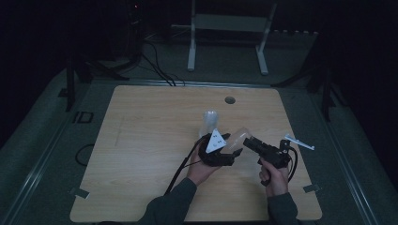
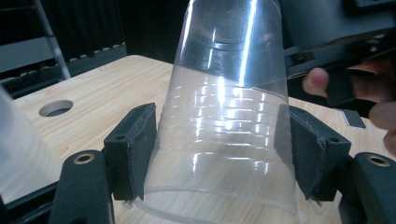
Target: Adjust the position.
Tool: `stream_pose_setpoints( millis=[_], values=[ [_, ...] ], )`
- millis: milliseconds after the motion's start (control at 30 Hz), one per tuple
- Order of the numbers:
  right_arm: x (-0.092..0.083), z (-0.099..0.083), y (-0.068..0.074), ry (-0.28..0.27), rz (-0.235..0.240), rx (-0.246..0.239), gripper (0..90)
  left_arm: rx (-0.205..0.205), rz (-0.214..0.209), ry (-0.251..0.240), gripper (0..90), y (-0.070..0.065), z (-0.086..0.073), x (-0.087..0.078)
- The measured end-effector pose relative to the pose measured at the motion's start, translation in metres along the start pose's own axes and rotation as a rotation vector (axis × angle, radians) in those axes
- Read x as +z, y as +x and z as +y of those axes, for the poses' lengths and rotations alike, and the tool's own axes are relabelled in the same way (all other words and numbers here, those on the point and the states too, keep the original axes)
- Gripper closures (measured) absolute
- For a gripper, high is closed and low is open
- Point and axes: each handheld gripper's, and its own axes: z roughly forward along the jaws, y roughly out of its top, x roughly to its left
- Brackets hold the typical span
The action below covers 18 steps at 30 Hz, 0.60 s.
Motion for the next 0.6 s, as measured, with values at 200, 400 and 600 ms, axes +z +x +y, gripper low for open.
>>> stream_pose_setpoints(
  millis=[200, 400, 600],
  values=[
    [-0.007, 0.003, 0.000, 0.016, -0.019, -0.030, 32.2, -0.009, 0.004, 0.002, 30.7, 0.005, 0.000, -0.003],
    [-0.011, 0.007, 0.002, 0.066, -0.069, -0.109, 33.9, -0.022, 0.004, -0.001, 30.7, 0.010, 0.000, -0.007],
    [-0.008, 0.014, 0.012, 0.165, -0.140, -0.249, 34.0, -0.025, -0.007, 0.006, 30.7, 0.014, 0.000, -0.009]
  ],
)
